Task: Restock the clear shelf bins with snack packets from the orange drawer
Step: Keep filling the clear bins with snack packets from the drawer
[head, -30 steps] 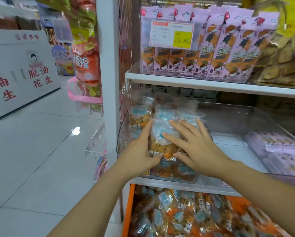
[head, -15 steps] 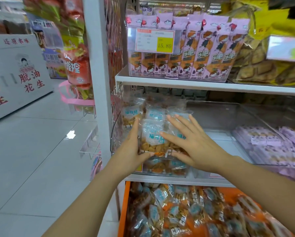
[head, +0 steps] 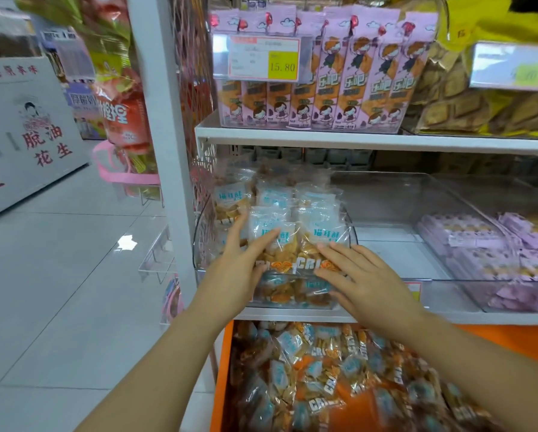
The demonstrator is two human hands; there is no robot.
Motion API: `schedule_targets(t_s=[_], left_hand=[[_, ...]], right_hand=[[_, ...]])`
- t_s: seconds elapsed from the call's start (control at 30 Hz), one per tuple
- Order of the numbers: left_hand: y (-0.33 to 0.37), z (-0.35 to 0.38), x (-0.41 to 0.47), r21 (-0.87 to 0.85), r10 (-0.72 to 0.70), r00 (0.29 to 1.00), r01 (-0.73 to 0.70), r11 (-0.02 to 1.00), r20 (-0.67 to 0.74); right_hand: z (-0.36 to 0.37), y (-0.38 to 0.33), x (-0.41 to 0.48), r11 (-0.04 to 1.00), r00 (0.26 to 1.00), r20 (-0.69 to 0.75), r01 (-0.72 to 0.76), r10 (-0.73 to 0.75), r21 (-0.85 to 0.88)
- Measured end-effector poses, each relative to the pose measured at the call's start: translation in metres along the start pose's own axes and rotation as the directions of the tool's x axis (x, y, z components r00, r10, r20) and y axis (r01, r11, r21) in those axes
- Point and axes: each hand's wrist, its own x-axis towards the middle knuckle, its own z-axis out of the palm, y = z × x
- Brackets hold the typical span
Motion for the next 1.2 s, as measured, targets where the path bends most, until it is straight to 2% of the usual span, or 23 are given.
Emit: schedule_targets(t_s=[0.2, 0.5, 0.57, 0.67, 0.73, 0.8, 0.9, 0.93, 1.0, 1.1, 1.2], left_hand=[[0.011, 0.009, -0.006, -0.079, 0.027, 0.998, -0.030, 0.996, -0.049], [0.016, 0.009, -0.008, -0.084, 0.027, 0.998, -0.032, 0.996, -0.065], [0.019, 0.009, -0.012, -0.070, 0.006, 0.996, -0.013, 0.997, -0.089], [0.027, 0.010, -0.018, -0.051, 0.014, 0.972, -0.027, 0.998, -0.233], [0.035, 0.013, -0.026, -0.034, 0.074, 0.931, -0.092, 0.995, -0.358], [0.046, 0.024, -0.037, -0.033, 0.161, 0.902, -0.190, 0.981, -0.400], [0.061, 0.058, -0.057, -0.071, 0.208, 0.937, -0.237, 0.969, -0.280], [0.065, 0.072, -0.062, -0.081, 0.184, 0.964, -0.203, 0.976, -0.190], [0.069, 0.103, -0.070, -0.076, 0.069, 0.995, -0.064, 0.995, 0.070], [0.057, 0.151, -0.076, -0.050, -0.130, 0.926, 0.158, 0.986, 0.355], [0.040, 0.191, -0.076, -0.054, -0.299, 0.830, 0.365, 0.929, 0.471]], right_hand=[[-0.006, 0.010, 0.000, 1.000, 0.999, 0.053, 0.006, -0.006, 0.011], [-0.004, 0.012, 0.000, 0.996, 1.000, 0.018, -0.025, 0.023, 0.087], [-0.010, 0.012, -0.003, 0.993, 0.999, -0.026, -0.025, 0.028, 0.113], [-0.020, 0.010, -0.017, 0.979, 0.991, -0.126, -0.020, 0.047, 0.204], [-0.024, 0.006, -0.035, 0.966, 0.985, -0.169, 0.007, 0.038, 0.260], [-0.024, 0.001, -0.059, 0.943, 0.993, -0.106, -0.004, 0.042, 0.332], [-0.015, -0.002, -0.094, 0.905, 0.993, 0.096, -0.104, 0.070, 0.414], [-0.008, -0.002, -0.105, 0.899, 0.980, 0.182, -0.153, 0.084, 0.411], [0.010, 0.002, -0.125, 0.877, 0.905, 0.407, -0.289, 0.120, 0.385], [0.039, 0.010, -0.151, 0.805, 0.742, 0.647, -0.486, 0.175, 0.340], [0.066, 0.019, -0.163, 0.764, 0.585, 0.780, -0.602, 0.223, 0.233]])
